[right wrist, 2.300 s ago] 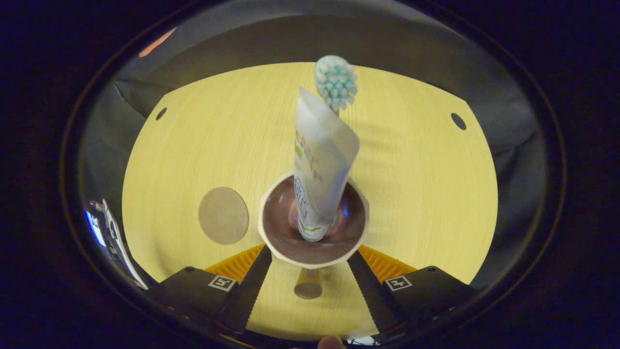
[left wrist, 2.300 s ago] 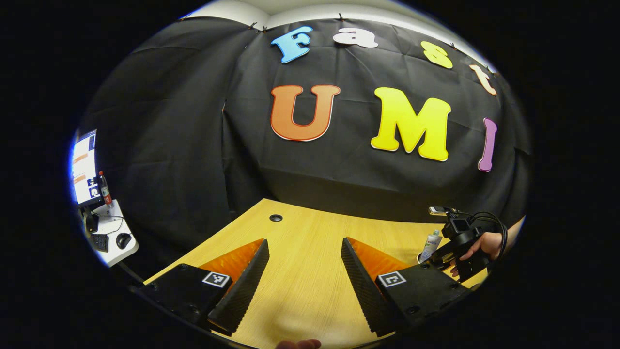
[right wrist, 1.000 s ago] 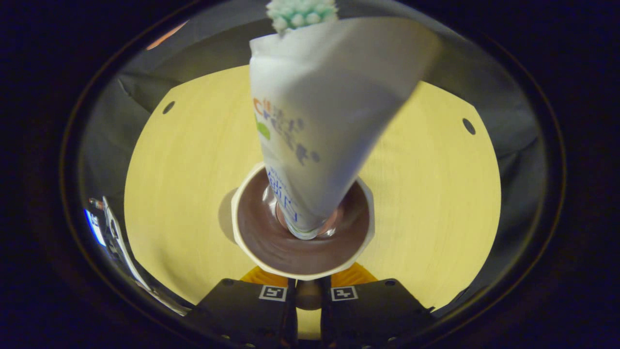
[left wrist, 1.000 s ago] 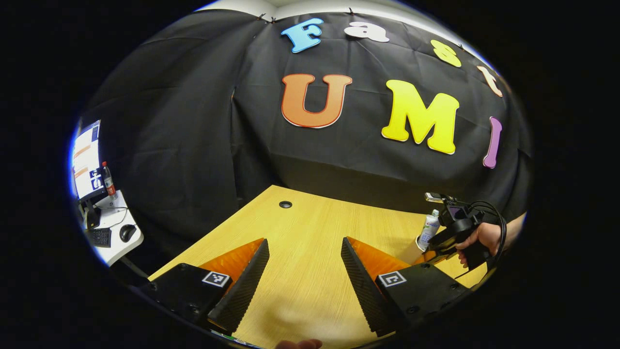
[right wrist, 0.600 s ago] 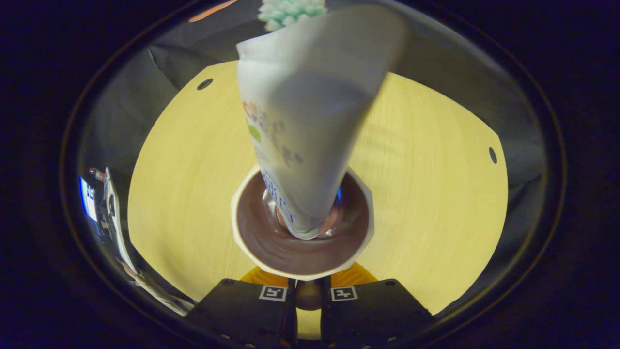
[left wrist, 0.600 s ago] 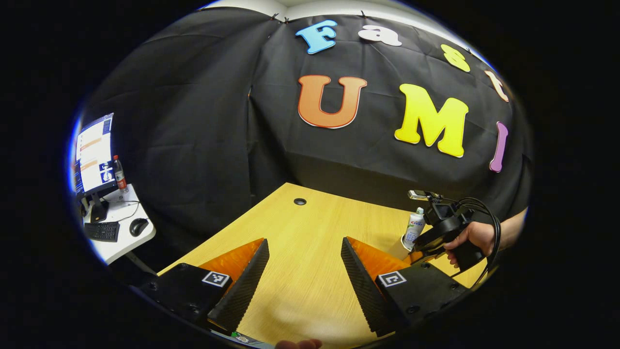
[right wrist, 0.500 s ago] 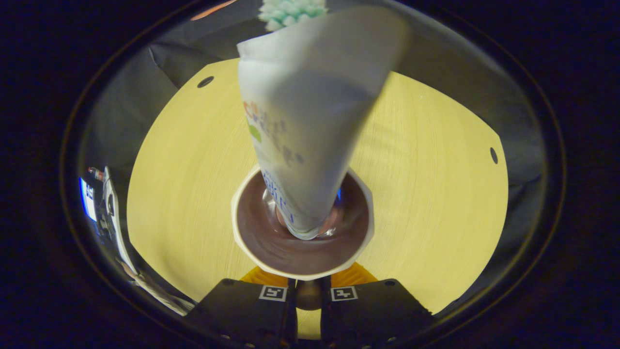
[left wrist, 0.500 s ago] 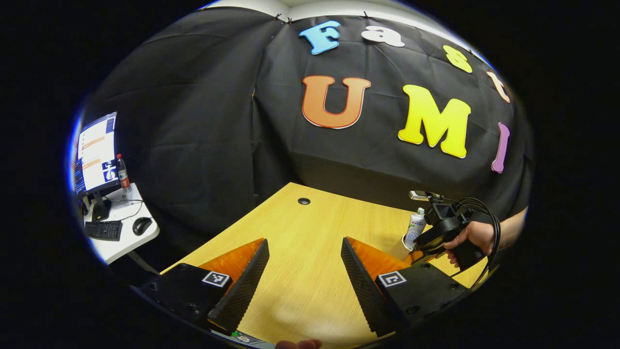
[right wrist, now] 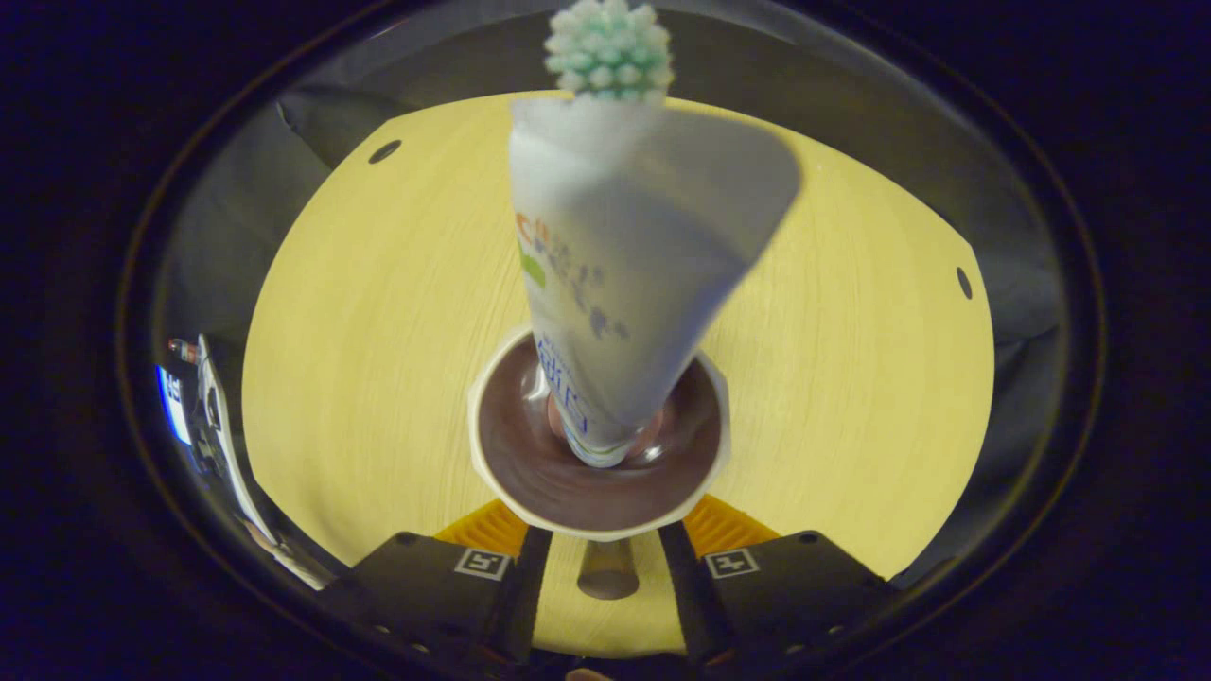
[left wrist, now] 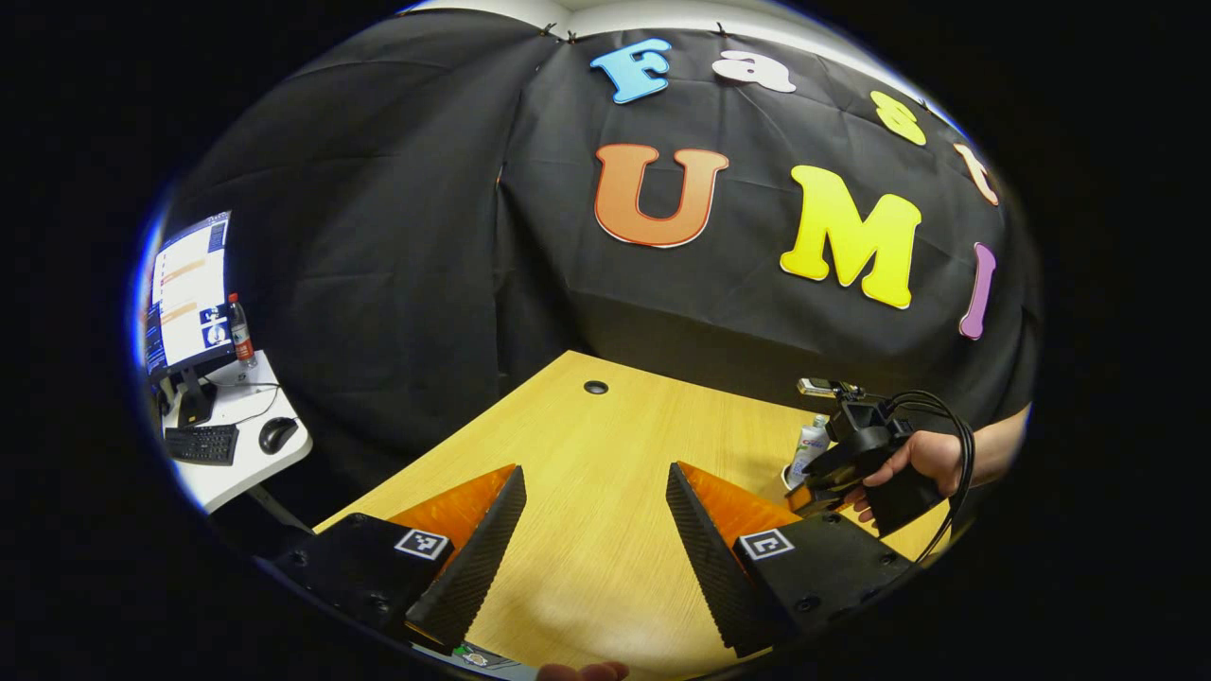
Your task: Put the toothbrush and toothpaste on the desktop into the cup, then pick up the cup and place it on the coaster on the desktop.
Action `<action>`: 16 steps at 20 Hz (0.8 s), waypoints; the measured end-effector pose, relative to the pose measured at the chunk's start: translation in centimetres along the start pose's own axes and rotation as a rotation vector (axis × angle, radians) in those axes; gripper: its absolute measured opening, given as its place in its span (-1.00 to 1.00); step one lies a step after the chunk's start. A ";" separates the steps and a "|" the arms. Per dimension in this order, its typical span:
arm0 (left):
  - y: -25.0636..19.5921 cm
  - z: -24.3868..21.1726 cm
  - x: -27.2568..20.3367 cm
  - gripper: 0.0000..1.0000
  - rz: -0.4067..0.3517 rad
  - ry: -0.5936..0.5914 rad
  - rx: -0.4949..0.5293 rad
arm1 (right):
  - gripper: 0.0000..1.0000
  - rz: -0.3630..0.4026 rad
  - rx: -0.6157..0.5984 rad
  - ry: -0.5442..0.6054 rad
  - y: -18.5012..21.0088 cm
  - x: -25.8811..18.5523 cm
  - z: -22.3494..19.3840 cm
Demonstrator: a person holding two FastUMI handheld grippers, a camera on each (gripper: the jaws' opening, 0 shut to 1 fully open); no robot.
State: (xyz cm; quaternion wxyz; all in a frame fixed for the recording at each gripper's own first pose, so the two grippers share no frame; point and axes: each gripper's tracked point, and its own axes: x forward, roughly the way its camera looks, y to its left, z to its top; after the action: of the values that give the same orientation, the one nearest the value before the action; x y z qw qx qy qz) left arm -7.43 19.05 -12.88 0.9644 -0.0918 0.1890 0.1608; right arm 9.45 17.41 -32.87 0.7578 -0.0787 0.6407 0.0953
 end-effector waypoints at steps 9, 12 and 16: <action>-7.5 0.4 0.9 0.91 -0.159 0.018 0.071 | 0.90 0.089 0.103 -0.115 -1.8 -6.2 -4.4; -11.9 1.6 0.7 0.91 -0.260 -0.014 0.120 | 0.92 0.081 0.144 -0.192 -5.1 -9.4 -7.6; -17.0 3.3 0.7 0.90 -0.352 -0.053 0.151 | 0.89 0.011 0.218 -0.401 -11.2 -15.4 -8.1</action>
State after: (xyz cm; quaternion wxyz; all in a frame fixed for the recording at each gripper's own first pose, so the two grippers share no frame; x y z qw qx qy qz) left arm 0.12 4.12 -8.18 0.9864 -0.0464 0.1562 -0.0229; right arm 1.99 3.94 -19.10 0.8736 0.0278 0.4840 0.0431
